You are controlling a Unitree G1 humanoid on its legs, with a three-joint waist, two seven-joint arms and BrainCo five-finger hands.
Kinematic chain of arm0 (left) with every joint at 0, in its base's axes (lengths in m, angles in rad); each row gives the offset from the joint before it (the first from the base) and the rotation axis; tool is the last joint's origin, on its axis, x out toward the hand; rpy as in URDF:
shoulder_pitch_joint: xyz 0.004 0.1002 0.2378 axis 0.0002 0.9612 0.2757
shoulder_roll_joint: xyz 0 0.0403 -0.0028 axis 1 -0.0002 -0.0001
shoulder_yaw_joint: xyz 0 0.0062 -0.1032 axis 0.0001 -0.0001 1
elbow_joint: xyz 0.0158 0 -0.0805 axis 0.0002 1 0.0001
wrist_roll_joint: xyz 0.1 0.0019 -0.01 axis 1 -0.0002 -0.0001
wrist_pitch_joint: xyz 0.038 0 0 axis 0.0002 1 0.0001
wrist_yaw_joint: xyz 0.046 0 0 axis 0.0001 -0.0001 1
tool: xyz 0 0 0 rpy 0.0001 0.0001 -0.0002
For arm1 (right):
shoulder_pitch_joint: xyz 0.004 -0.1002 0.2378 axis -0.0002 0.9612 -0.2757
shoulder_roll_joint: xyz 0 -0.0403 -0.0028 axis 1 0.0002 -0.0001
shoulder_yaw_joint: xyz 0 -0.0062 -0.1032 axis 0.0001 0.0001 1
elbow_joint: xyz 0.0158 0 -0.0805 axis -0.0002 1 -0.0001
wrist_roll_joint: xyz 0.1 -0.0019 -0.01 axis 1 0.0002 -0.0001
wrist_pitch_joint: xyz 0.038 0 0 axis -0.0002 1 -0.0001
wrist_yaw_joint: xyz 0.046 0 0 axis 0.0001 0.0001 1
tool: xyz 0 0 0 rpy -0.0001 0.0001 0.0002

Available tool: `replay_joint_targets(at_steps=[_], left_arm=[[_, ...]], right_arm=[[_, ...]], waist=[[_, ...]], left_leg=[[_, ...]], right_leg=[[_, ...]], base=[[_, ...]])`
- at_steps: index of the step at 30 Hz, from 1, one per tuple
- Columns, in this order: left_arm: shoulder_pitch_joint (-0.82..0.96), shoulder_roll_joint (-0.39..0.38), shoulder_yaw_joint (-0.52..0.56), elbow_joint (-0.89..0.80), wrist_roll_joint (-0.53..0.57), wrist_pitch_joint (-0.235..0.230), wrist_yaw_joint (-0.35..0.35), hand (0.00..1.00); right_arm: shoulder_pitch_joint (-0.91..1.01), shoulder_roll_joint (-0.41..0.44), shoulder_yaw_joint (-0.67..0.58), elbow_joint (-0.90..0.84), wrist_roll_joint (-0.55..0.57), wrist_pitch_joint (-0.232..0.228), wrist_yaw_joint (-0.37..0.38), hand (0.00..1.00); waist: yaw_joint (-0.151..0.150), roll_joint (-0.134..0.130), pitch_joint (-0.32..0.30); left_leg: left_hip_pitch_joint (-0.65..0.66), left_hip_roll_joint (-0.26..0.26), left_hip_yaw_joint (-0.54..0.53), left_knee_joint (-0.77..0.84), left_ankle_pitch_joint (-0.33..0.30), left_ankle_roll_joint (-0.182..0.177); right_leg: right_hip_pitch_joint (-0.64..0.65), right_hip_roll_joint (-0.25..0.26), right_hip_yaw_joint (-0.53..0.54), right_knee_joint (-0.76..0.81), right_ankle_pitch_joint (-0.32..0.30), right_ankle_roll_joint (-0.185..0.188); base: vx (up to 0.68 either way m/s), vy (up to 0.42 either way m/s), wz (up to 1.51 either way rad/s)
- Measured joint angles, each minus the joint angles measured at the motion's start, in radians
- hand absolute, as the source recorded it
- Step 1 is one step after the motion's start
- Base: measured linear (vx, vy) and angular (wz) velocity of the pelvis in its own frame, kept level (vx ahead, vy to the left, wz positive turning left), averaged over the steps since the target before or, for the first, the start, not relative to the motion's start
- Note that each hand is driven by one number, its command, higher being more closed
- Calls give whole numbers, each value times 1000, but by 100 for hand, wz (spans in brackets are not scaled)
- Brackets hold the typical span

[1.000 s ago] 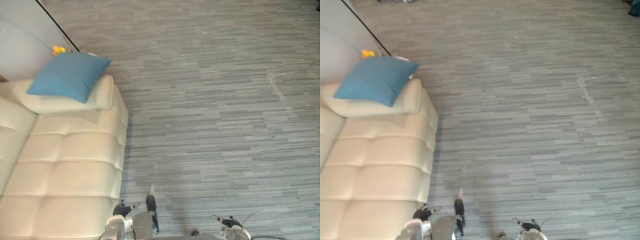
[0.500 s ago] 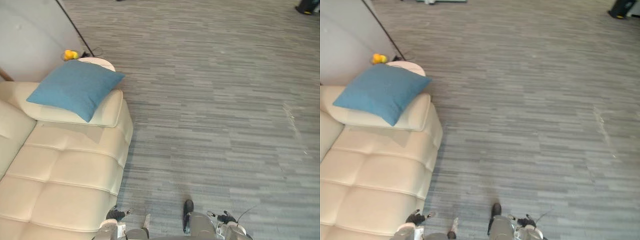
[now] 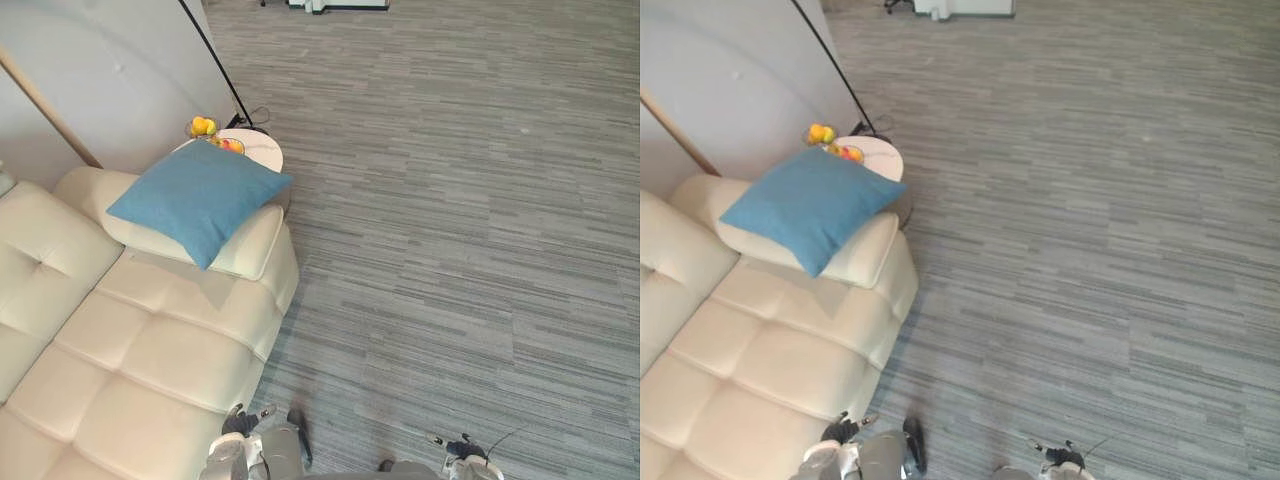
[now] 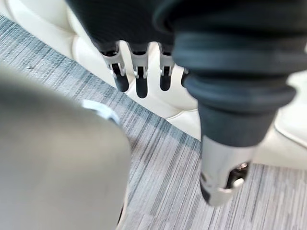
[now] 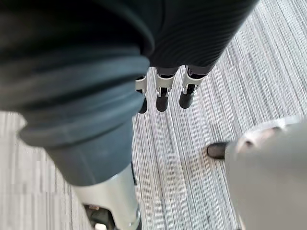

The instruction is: Pick up cushions and gather them together orderly.

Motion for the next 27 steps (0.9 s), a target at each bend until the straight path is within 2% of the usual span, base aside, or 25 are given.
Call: replay_joint_targets(at_steps=[1,2,3,4,5,6,7,8,10,11,12,13,14,15,16,17,18,20,21,22,24,25,26,27], left_arm=[[-8,11,0,5,-2,0,-2,0],[-9,14,1,8,-2,0,-1,0],[-8,9,0,13,-2,0,0,0],[-7,3,-3,25,-2,1,-1,0],[-8,9,-24,36,-3,2,-1,0],[-8,16,-35,42,-4,4,-1,0],[-7,32,-63,52,-5,14,0,0],[-6,34,-69,52,-5,15,0,0],[-2,39,-87,50,-5,15,0,0],[-2,38,-87,50,-7,15,0,0],[-4,35,-87,50,-13,15,0,0],[-5,34,-87,51,-13,15,0,0],[0,31,-85,51,-13,15,0,0],[5,31,-81,52,-13,15,0,0],[4,29,-63,59,-12,12,-1,0],[3,12,-42,62,-13,13,-1,0],[7,-7,-19,67,-10,11,-1,0],[9,-33,8,66,-4,11,-1,0],[9,-36,18,59,0,12,-3,0],[10,-44,41,42,0,13,-3,0],[14,-47,43,29,-2,12,-3,0],[21,-39,39,8,-1,11,-4,0],[18,-35,38,6,0,11,-6,0],[18,-35,37,5,0,11,-6,0]], right_arm=[[-5,9,0,0,-1,4,1,0],[-3,3,0,1,-4,4,2,0],[-3,-6,0,3,-6,4,3,0],[-12,-20,2,17,-9,2,7,0],[-17,-22,7,21,-11,3,12,0],[-14,-20,10,20,-7,3,17,0],[-17,-29,11,20,-10,3,19,0],[-13,-32,12,20,-9,3,20,0],[-18,-40,31,22,-9,1,20,0],[-21,-40,31,21,-9,-3,20,0],[-32,-42,30,18,-9,-7,21,0],[-37,-44,29,18,-9,-7,21,0],[-36,-44,29,17,-9,-7,21,0],[-33,-43,27,21,-9,-7,20,0],[-31,-45,11,29,-7,-7,21,0],[-34,-56,7,31,-9,-6,21,0],[-34,-69,4,36,-10,-6,22,0],[-28,-74,-21,36,-9,-6,23,0],[-15,-73,-28,26,-9,-7,23,0],[0,-75,-27,14,-8,-7,22,0],[10,-75,-26,15,-8,-7,19,0],[24,-74,-11,14,-7,-6,18,0],[27,-69,-11,14,-7,-5,18,0],[27,-69,-11,14,-6,-5,18,0]], waist=[[1,-13,3],[3,-11,1],[5,-1,-5],[6,13,-13],[-3,15,-12],[-9,10,-12],[-9,4,-10],[-13,4,-10],[-15,11,-9],[-18,14,-9],[-28,23,-4],[-34,27,-1],[-40,28,-1],[-43,15,-2],[-52,8,8],[-44,31,6],[-38,53,-2],[-41,69,-9],[-44,75,-11],[-46,79,-5],[-42,76,-2],[-36,69,-1],[-31,64,-2],[-31,63,-2]], left_leg=[[-3,-4,8,53,-47,15],[-2,-1,18,125,-110,28],[11,7,26,149,-149,25],[35,11,37,156,-185,25],[77,2,45,150,-210,24],[100,-6,45,143,-218,23],[187,-32,44,88,-220,25],[206,-33,43,74,-220,25],[285,-28,32,17,-220,24],[289,-21,24,12,-220,24],[289,0,-6,11,-220,24],[289,8,-19,11,-220,24],[290,19,-44,7,-223,16],[300,15,-67,-2,-231,-8],[324,17,-104,-7,-258,-63],[338,35,-114,-6,-257,-64],[336,52,-120,2,-256,-68],[286,77,-122,120,-255,-69],[231,96,-124,241,-252,-73],[145,140,-116,432,-221,-106],[91,172,-111,554,-171,-106],[50,218,-55,643,-170,-84],[12,236,61,585,-200,-58],[9,232,78,561,-203,-62]], right_leg=[[19,-15,18,-9,17,13],[21,-27,48,44,19,17],[-3,-31,74,123,11,28],[-79,-46,106,302,3,59],[-188,-88,116,558,25,144],[-228,-105,115,656,26,156],[-293,-135,92,802,-16,126],[-300,-137,80,810,-29,108],[-341,-125,-11,725,-86,28],[-360,-112,-22,664,-91,17],[-396,-74,-3,502,-78,0],[-404,-54,20,437,-59,-5],[-406,-15,98,283,14,-2],[-400,-2,164,175,89,9],[-387,12,199,178,191,-16],[-391,25,187,207,176,-26],[-393,31,170,236,116,-31],[-376,32,131,249,76,-49],[-348,30,105,240,61,-56],[-297,29,64,230,39,-61],[-251,31,37,223,22,-67],[-202,28,-7,193,9,-75],[-145,24,-50,129,12,-64],[-141,22,-56,120,15,-61]], base=[[401,128,-12],[447,176,-25],[404,207,-42],[309,185,-39],[236,142,-24],[393,128,0],[338,96,6],[393,73,9],[257,-12,18],[331,-125,44],[271,-160,48],[315,-236,70],[271,-247,67],[340,-335,90],[298,-294,57],[280,-279,39],[263,-236,18],[234,-245,40],[208,-242,71],[207,-225,81],[185,-145,65],[236,-128,88],[185,-74,86],[268,-36,71]])
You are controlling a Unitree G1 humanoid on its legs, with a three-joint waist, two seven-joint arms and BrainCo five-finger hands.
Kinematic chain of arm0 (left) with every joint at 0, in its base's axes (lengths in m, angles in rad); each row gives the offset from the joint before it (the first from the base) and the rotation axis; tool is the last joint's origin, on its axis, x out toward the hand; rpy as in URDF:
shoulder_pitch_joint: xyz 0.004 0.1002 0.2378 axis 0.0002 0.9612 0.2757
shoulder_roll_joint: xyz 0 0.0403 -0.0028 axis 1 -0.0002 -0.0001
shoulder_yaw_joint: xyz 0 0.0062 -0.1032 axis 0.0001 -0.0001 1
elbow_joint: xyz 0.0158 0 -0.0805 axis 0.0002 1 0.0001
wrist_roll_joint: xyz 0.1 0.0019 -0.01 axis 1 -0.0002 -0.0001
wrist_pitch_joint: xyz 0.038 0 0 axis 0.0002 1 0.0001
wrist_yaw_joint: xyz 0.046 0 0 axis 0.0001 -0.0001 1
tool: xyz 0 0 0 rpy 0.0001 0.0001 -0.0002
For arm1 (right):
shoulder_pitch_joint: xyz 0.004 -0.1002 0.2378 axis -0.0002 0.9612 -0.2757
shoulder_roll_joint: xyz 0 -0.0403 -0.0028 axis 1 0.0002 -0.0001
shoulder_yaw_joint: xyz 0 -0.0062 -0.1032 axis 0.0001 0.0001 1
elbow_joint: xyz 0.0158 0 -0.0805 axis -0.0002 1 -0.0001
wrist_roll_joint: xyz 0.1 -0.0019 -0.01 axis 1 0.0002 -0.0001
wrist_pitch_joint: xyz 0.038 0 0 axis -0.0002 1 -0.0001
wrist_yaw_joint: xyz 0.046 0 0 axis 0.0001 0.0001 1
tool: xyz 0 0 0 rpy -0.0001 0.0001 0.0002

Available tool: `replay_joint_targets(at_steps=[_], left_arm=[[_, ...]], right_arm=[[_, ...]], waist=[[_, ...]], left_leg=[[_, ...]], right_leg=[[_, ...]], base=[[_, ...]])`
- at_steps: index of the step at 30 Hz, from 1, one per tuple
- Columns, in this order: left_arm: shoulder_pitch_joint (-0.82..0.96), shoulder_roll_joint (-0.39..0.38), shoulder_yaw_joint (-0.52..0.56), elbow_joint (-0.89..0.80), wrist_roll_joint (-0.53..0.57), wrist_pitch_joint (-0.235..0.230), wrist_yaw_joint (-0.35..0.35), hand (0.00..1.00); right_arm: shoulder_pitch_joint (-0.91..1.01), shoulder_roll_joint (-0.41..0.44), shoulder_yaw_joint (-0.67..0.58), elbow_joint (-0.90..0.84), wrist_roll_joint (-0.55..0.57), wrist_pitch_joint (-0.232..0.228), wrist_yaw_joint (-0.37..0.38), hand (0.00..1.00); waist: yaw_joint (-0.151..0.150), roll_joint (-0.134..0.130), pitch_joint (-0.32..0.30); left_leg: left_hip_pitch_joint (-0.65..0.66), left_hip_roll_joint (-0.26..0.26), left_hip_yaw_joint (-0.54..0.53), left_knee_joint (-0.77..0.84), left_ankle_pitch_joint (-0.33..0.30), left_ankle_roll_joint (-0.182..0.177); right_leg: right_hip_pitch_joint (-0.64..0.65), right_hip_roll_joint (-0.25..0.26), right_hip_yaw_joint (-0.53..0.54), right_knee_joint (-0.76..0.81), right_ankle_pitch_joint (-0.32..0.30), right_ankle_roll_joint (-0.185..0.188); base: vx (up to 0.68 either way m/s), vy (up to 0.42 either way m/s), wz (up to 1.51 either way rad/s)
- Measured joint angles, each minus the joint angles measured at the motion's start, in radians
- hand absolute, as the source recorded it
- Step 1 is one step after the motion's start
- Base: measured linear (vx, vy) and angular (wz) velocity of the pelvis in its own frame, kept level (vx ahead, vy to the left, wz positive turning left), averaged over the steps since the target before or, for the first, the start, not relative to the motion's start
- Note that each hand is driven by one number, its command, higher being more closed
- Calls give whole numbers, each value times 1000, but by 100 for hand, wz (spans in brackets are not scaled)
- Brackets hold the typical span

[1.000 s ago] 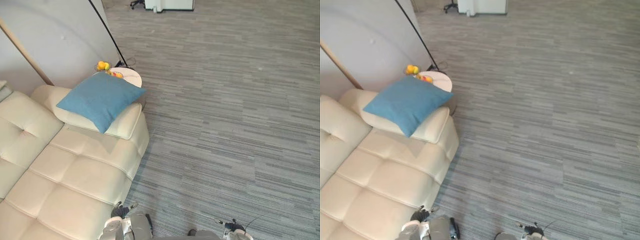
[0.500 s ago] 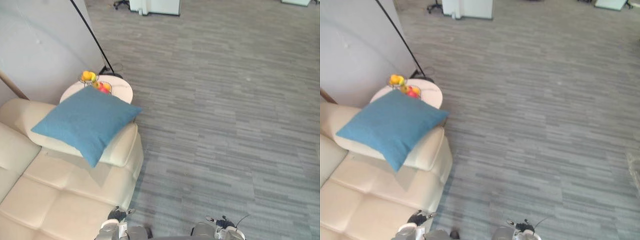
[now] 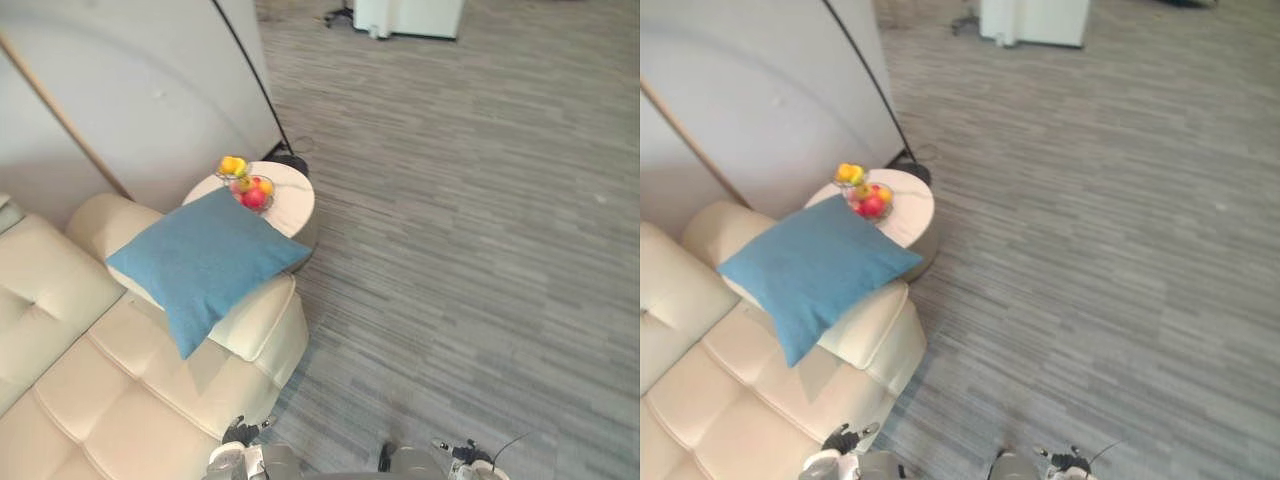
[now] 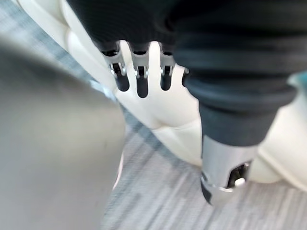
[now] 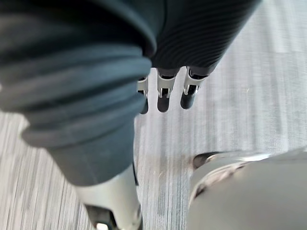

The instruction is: Pick up cushions and gather them together orderly.

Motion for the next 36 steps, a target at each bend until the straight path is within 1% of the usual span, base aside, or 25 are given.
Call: replay_joint_targets(at_steps=[1,2,3,4,5,7,9,10,11,12,13,14,15,16,17,19,20,22,23,24,25,26,28,31,36], left_arm=[[-2,0,0,-3,0,0,0,0],[-7,3,-1,1,0,1,1,0],[-10,6,-10,6,1,1,1,0],[-11,7,-16,9,1,1,1,0],[-13,12,-22,12,5,2,1,0],[-20,43,-37,16,10,2,0,0],[-25,52,-37,27,9,4,-1,0],[-24,54,-37,32,9,4,0,0],[-24,49,-38,40,9,3,0,0],[-20,42,-40,48,8,5,-1,0],[-19,45,-52,48,8,6,-1,0],[-21,52,-73,47,8,6,-2,0],[-21,65,-89,48,7,8,-2,0],[-19,69,-94,48,7,8,-2,0],[-18,68,-95,48,8,8,-1,0],[-19,58,-94,48,8,8,0,0],[-20,56,-95,48,8,8,0,0],[-20,55,-83,48,9,7,0,0],[-17,61,-73,48,8,6,0,0],[-19,53,-64,57,8,6,1,0],[-16,38,-45,58,8,4,1,0],[-5,13,-31,58,9,3,2,0],[1,-2,-29,60,9,3,2,0],[1,0,-14,62,9,3,-2,0],[1,18,-31,64,6,3,0,0]], right_arm=[[0,1,0,0,1,1,0,0],[-2,1,-2,0,4,4,0,0],[0,1,-3,1,4,5,0,0],[2,0,-12,6,4,9,0,0],[2,4,-12,5,4,13,0,0],[-14,44,-9,8,3,13,2,0],[-21,60,-9,11,-1,16,3,0],[-21,58,-8,16,-3,19,3,0],[-22,51,-6,21,-4,19,3,0],[-26,38,2,20,-4,17,7,0],[-29,33,7,15,-4,16,11,0],[-32,33,8,6,-5,13,13,0],[-32,35,10,4,-4,10,15,0],[-31,32,22,5,-5,9,16,0],[-32,31,26,5,-5,9,16,0],[-41,31,34,2,-4,0,19,0],[-43,31,34,0,-2,-2,19,0],[-41,33,34,0,-1,-2,19,0],[-35,37,34,7,-1,-2,18,0],[-28,36,32,10,4,-2,18,0],[-16,24,31,8,3,-2,16,0],[-15,14,29,5,4,-2,16,0],[-17,13,27,1,4,-2,17,0],[-14,17,19,8,2,2,17,0],[-10,10,21,8,-4,4,16,0]], waist=[[2,-1,1],[2,-5,3],[2,-6,2],[6,-9,7],[11,-21,3],[14,-65,-1],[18,-76,-2],[19,-75,-2],[19,-64,-3],[19,-44,-12],[16,-44,-12],[8,-51,-2],[-1,-62,0],[-2,-69,0],[-2,-68,0],[-4,-56,3],[-5,-51,5],[-7,-51,4],[-7,-73,-1],[-11,-72,-8],[-7,-54,-22],[-5,-23,-39],[-9,0,-49],[-7,-7,-48],[-6,-22,-56]], left_leg=[[-6,-20,57,-106,-2,0],[-3,-61,97,-263,17,1],[0,-93,117,-378,60,1],[17,-129,136,-502,165,46],[49,-156,147,-539,179,47],[48,-196,137,-561,166,67],[56,-209,135,-543,149,92],[81,-218,133,-539,128,98],[103,-220,131,-540,107,93],[130,-220,117,-549,87,91],[144,-224,106,-552,75,91],[171,-238,95,-553,63,102],[190,-251,68,-556,53,103],[221,-259,45,-570,49,102],[232,-259,32,-578,49,102],[246,-247,-23,-584,45,93],[243,-239,-46,-580,41,83],[238,-228,-106,-577,38,54],[236,-240,-147,-577,28,31],[245,-234,-173,-577,24,18],[242,-217,-181,-581,34,1],[241,-196,-200,-593,43,-15],[241,-171,-205,-621,66,-42],[257,-142,-220,-649,91,-51],[237,-157,-250,-653,103,-42]], right_leg=[[17,-9,-21,-19,12,7],[29,-25,-42,-26,13,16],[37,-36,-61,-27,8,24],[56,-43,-69,-31,2,46],[68,-52,-67,-46,6,58],[103,-64,-61,-124,41,74],[127,-78,-57,-124,59,79],[134,-92,-54,-78,59,81],[118,-101,-46,-3,55,86],[50,-130,-26,181,48,97],[3,-157,-11,308,52,107],[-66,-194,29,476,37,135],[-103,-202,62,579,-8,140],[-129,-197,72,606,-51,120],[-139,-187,70,593,-67,111],[-192,-132,107,477,-99,87],[-204,-101,148,410,-97,85],[-202,-31,285,232,-56,76],[-179,-18,368,122,14,74],[-169,-18,346,141,40,57],[-160,-12,305,137,24,44],[-157,1,270,135,10,31],[-139,20,228,123,5,23],[-74,41,155,75,3,19],[-37,32,109,19,11,10]], base=[[251,54,52],[258,89,60],[264,136,57],[225,120,39],[313,128,39],[348,122,33],[286,102,26],[220,91,17],[243,142,4],[139,104,5],[161,101,23],[155,33,52],[198,20,77],[172,-3,73],[170,-27,65],[159,-91,64],[149,-160,80],[136,-223,89],[144,-282,99],[220,-339,100],[251,-263,83],[297,-274,66],[217,-211,59],[132,-142,61],[37,-20,34]])
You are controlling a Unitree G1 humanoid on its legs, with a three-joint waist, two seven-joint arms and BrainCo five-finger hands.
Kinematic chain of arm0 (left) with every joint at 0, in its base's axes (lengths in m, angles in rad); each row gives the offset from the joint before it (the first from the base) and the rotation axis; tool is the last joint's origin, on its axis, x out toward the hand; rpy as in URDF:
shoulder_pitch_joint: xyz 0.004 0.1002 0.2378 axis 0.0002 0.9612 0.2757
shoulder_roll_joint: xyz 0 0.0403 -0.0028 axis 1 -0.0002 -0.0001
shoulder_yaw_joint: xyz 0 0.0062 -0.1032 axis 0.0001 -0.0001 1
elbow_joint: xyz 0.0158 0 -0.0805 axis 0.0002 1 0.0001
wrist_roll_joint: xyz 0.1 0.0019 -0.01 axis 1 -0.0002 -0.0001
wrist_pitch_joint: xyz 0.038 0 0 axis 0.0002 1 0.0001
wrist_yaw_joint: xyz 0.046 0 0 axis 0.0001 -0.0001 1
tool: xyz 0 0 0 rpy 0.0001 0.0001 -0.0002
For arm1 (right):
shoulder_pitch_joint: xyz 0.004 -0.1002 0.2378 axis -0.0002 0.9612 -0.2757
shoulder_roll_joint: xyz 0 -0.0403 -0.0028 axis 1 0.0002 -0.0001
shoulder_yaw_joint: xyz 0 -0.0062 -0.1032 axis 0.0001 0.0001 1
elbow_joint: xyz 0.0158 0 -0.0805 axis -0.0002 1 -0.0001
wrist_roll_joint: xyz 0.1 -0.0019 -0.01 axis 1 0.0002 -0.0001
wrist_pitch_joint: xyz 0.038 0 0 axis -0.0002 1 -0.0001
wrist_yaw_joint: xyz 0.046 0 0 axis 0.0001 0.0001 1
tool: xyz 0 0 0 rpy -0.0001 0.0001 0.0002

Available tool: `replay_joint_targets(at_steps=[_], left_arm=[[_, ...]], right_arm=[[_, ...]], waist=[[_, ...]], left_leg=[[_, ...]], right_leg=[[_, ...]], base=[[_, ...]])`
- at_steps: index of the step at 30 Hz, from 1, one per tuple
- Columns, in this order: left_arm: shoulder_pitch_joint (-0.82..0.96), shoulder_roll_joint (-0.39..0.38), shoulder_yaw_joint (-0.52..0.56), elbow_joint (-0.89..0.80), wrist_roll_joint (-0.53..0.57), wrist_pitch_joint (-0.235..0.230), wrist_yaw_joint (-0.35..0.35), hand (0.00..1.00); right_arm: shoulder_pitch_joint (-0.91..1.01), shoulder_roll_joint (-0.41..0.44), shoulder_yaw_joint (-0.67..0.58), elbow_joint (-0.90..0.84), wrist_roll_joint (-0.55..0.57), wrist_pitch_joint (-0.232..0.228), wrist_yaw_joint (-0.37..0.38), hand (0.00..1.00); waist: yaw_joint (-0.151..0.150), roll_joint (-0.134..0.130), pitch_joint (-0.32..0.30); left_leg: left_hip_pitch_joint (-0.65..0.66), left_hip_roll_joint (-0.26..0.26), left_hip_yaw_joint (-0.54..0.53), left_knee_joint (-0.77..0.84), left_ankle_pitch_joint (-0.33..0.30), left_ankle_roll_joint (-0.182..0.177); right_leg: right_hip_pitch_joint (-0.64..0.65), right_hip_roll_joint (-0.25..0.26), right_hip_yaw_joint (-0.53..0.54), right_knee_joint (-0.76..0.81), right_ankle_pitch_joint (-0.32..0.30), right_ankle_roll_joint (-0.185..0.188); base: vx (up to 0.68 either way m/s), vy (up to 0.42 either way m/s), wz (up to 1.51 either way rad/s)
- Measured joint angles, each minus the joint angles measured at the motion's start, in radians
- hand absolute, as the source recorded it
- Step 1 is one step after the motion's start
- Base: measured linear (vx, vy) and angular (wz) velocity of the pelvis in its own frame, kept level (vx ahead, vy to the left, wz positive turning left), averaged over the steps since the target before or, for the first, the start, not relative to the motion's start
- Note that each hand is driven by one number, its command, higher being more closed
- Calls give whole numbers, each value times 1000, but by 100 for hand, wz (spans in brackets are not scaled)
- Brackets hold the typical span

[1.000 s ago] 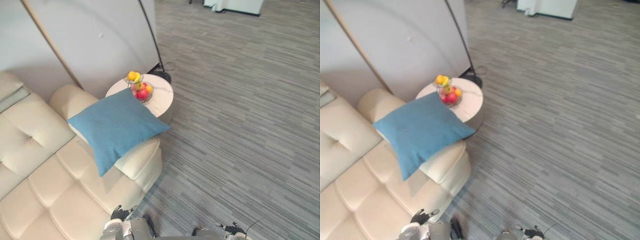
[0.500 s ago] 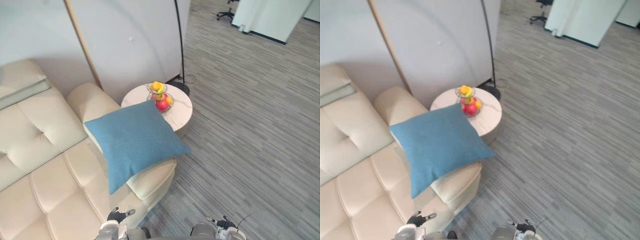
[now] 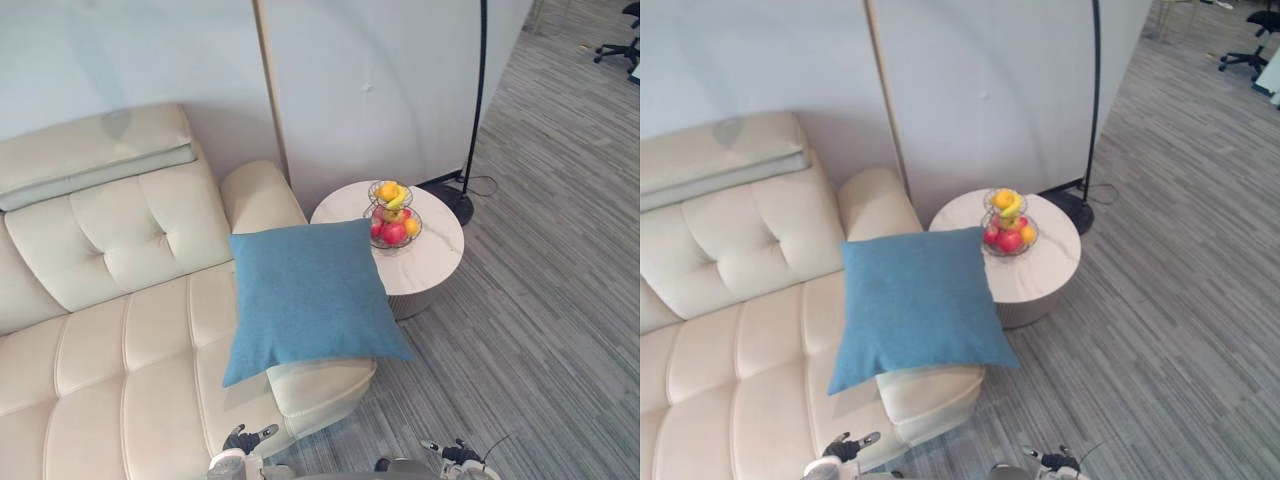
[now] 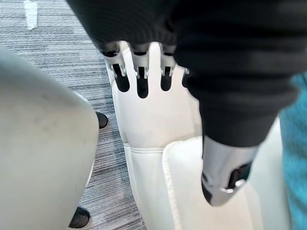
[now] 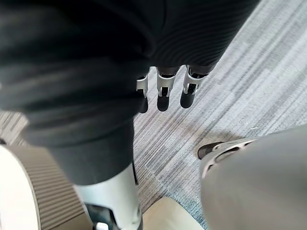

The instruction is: Pick up cushions and gather them together orderly.

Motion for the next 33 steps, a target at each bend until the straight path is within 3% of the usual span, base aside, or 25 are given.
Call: replay_joint_targets(at_steps=[5,11,15,18,24,28,33], left_arm=[[-3,53,-15,-10,-10,1,7,0],[4,201,96,-123,-60,-7,27,0],[5,225,114,-226,-124,-23,30,0],[-3,224,110,-304,-159,-30,30,0],[-107,220,31,-463,-240,-68,74,0],[-264,180,-89,-524,-283,-89,95,0],[-385,111,-197,-551,-344,-100,125,0]], right_arm=[[-14,-55,-2,-6,-81,6,-7,0],[-34,-274,-26,-186,-120,-8,-10,0],[-56,-336,-32,-302,-119,-9,-11,0],[-90,-340,-27,-343,-115,-11,-11,0],[-220,-338,50,-396,34,-20,-25,0],[-402,-327,128,-403,96,-47,-47,0],[-563,-273,227,-445,163,-63,-76,0]], waist=[[-3,-20,-9],[-10,-17,-11],[-23,-10,-15],[-26,-8,-17],[-35,15,-2],[-30,40,63],[-20,45,126]], left_leg=[[-19,-17,-29,-22,21,11],[-19,-22,-27,-60,38,14],[-34,-24,-29,-80,49,16],[-45,-25,-30,-86,57,16],[-110,-33,-72,-85,76,19],[-187,-36,-84,-83,109,20],[-292,-37,-78,-81,141,21]], right_leg=[[20,-11,-34,-61,34,8],[29,-8,-32,-111,69,10],[8,-8,-33,-125,83,10],[-2,-6,-32,-138,92,9],[-36,-13,-74,-156,107,7],[-96,-18,-91,-153,126,-5],[-221,-24,-79,-117,138,-12]], base=[[-10,35,24],[-68,19,0],[-34,7,1],[23,2,1],[40,3,20],[-46,5,19],[-86,-6,-2]])
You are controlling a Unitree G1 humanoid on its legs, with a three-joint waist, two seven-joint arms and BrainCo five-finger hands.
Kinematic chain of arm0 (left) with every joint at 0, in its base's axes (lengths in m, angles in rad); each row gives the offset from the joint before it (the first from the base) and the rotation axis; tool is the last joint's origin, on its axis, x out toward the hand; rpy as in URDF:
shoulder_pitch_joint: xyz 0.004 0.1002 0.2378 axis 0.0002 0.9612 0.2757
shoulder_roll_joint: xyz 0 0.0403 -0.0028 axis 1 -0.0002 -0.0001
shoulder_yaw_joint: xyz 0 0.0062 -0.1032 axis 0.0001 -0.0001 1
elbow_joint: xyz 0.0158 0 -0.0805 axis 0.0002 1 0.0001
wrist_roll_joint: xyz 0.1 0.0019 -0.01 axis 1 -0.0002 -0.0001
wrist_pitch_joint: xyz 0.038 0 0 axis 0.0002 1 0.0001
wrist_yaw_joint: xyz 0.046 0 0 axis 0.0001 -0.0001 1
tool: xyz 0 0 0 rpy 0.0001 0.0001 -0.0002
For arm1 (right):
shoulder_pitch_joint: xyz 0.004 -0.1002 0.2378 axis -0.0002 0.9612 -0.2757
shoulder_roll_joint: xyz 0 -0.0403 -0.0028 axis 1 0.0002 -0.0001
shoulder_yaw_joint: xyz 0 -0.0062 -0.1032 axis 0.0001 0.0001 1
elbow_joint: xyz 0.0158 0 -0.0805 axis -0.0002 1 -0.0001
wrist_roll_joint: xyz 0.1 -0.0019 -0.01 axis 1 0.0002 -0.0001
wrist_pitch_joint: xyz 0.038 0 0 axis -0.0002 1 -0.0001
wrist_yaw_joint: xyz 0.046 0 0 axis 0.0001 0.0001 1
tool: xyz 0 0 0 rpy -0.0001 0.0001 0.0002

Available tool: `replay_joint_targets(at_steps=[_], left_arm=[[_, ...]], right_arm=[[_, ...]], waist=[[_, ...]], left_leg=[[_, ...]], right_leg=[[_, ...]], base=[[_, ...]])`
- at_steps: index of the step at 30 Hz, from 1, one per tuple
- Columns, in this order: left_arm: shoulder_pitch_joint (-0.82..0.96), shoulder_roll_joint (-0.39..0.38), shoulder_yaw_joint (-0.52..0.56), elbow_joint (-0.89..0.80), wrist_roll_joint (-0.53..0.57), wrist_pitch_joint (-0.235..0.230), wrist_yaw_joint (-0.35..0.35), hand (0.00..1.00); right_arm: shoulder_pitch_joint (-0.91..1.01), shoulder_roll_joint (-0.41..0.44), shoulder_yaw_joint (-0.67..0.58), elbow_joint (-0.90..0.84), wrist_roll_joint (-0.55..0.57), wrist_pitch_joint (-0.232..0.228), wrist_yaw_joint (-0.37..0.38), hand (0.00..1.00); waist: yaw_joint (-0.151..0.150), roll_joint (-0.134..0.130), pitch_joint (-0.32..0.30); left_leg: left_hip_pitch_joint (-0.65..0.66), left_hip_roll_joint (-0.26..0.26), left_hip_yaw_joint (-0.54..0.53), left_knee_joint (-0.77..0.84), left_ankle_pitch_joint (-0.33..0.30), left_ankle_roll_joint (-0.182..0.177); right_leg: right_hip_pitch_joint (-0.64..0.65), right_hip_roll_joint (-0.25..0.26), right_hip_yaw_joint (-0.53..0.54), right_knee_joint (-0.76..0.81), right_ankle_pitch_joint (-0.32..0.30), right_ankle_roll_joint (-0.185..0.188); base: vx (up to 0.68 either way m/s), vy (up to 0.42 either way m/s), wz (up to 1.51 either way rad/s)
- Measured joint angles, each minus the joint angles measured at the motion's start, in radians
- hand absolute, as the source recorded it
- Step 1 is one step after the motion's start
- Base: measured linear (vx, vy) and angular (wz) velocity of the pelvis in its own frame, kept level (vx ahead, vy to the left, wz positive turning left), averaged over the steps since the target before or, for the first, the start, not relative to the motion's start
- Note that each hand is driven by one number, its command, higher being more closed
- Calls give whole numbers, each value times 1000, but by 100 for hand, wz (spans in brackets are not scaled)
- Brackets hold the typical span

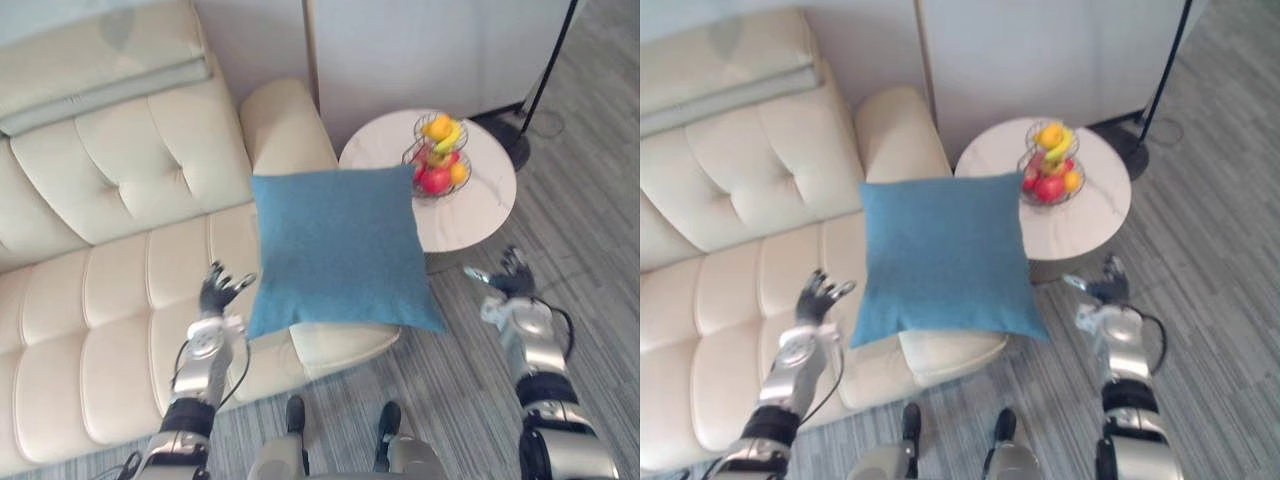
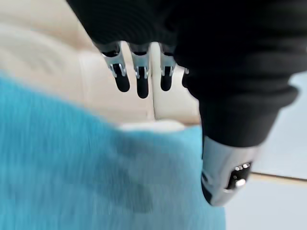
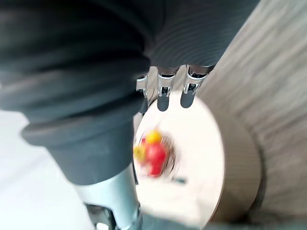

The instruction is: Pick up cushions and gather them together orderly.

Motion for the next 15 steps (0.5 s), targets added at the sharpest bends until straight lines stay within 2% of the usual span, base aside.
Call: replay_joint_targets(at_steps=[5,7,8,9,15], left_arm=[[-78,-40,-65,3,2,-9,49,0],[-96,-40,-77,14,6,-10,56,0],[-108,-38,-83,27,23,-9,58,100],[-116,-36,-87,35,43,-4,61,100],[-132,-14,-94,45,72,-4,82,100]], right_arm=[[-23,96,103,-44,6,0,-29,0],[-23,134,113,-44,6,-2,-47,0],[-24,151,115,-44,6,-5,-56,100],[-26,173,124,-44,6,-9,-62,100],[-5,180,156,-78,2,-14,-86,100]], waist=[[34,-2,32],[38,-3,43],[39,-4,46],[41,-9,53],[42,-32,78]], left_leg=[[-76,0,32,37,5,0],[-91,0,36,54,5,0],[-102,0,40,64,5,0],[-110,2,53,68,5,0],[-111,6,83,70,-3,2]], right_leg=[[-114,-17,39,83,-10,-8],[-130,-22,39,112,-18,-12],[-142,-25,39,123,-21,-14],[-154,-28,42,134,-27,-15],[-187,-43,46,208,-51,-17]], base=[[-64,-6,-14],[-76,-26,4],[-103,-20,5],[-69,-6,1],[-85,-10,0]])
